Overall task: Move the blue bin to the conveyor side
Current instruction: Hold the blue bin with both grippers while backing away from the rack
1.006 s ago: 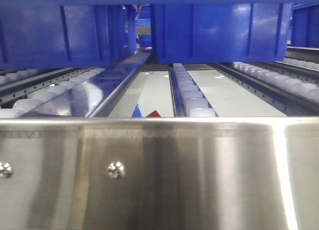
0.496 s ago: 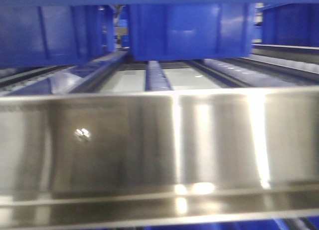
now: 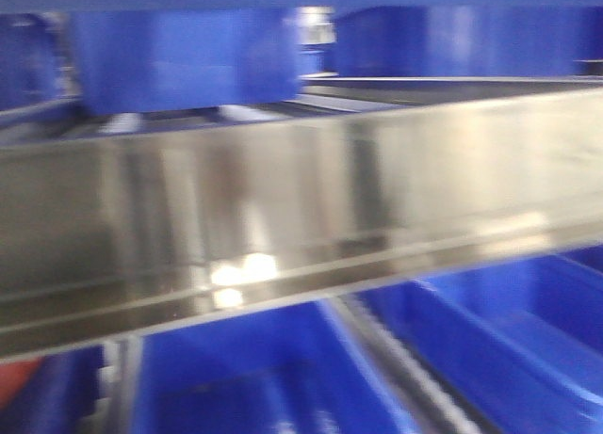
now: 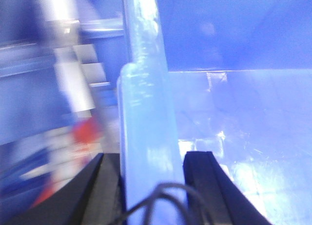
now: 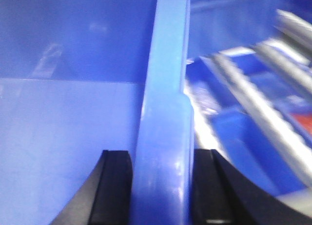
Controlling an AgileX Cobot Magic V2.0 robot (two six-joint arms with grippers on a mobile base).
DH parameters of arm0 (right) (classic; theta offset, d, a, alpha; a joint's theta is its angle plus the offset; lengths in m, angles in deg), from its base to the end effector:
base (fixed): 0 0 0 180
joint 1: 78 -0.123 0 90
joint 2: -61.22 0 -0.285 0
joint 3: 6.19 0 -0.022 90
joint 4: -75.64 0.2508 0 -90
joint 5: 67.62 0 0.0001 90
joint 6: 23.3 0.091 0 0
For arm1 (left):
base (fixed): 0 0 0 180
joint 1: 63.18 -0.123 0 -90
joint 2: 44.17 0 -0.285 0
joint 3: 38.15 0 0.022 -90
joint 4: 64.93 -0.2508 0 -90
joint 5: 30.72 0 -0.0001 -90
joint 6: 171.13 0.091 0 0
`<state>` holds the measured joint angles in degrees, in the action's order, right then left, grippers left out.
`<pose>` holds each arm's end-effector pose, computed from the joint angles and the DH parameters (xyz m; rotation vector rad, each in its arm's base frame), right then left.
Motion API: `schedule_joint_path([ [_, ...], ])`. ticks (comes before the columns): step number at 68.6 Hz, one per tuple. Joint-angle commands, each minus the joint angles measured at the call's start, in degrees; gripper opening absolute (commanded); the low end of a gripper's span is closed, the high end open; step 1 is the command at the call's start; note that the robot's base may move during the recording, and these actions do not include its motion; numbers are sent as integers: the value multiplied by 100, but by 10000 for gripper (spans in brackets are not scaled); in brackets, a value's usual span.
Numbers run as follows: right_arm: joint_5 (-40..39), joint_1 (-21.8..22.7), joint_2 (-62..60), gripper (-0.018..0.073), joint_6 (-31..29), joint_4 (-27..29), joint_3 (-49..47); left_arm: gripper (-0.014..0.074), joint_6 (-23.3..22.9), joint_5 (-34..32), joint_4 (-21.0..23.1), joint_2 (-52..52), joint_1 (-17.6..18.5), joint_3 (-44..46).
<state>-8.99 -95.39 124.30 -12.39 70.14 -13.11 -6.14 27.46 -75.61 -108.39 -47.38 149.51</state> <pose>0.1448 0.0375 0.4971 -0.1109 2.0026 0.2028 0.1531 -0.0284 0.4991 0.0106 1.9913 -0.1256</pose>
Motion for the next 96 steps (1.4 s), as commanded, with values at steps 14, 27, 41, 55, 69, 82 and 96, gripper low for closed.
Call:
schedule_joint_path([
  [14,-637,28,-131,-76,-135,-388,-151,-16,85,-529,-266,117,-8,95],
  [27,-637,28,-131,-76,-135,-388,-151,-16,85,-529,-266,117,-8,95],
  [41,-637,28,-131,-76,-135,-388,-151,-16,85,-529,-266,117,-8,95],
  [55,-637,28,-131,-76,-135,-388,-151,-16,85,-529,-266,117,-8,95],
  [69,-637,28,-131,-76,-135,-388,-151,-16,85,-529,-266,117,-8,95],
  [82,-637,28,-131,-76,-135,-388,-151,-16,85,-529,-266,117,-8,95],
  [96,-637,28,-131,-76,-135,-388,-151,-16,85,-529,-266,117,-8,95],
])
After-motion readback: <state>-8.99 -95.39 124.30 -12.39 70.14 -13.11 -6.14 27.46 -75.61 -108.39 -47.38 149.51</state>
